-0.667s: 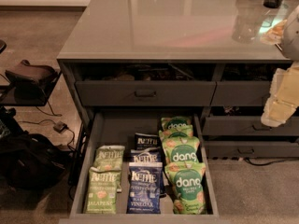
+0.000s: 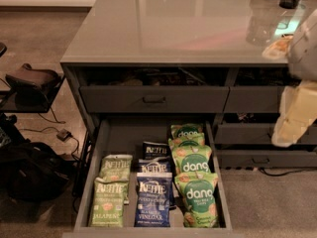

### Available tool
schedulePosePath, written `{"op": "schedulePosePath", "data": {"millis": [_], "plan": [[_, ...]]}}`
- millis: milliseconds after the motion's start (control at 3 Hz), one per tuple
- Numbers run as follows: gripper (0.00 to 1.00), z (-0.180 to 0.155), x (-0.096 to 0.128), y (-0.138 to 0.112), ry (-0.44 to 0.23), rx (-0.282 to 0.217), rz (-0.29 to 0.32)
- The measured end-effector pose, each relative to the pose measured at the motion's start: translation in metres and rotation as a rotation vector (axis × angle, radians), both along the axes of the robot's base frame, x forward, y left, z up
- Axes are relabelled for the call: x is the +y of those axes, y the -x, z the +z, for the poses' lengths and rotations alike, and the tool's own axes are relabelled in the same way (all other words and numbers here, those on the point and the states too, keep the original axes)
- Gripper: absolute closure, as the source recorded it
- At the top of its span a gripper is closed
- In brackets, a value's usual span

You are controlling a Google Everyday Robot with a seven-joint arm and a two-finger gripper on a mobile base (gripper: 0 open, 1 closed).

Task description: Pick blue chip bag from middle drawer and place on counter

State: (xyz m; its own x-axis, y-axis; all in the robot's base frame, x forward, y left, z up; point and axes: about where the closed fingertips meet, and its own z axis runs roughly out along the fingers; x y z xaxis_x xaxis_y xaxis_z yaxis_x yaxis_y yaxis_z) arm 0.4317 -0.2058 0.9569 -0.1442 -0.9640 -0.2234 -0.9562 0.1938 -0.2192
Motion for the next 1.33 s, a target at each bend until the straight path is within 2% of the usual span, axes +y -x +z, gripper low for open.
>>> {"op": "schedulePosePath", "data": {"millis": [333, 667, 1000, 1333], "plan": [[0.00, -0.053, 0.034, 0.019, -0.104, 0.039, 0.160], [0.00, -0.125, 0.088, 0.038, -0.280, 0.072, 0.308], [0.00, -0.206, 0.152, 0.058, -0.439, 0.132, 0.391], [0.00, -0.287, 0.216, 0.088, -0.524, 0.241, 0.428]]}}
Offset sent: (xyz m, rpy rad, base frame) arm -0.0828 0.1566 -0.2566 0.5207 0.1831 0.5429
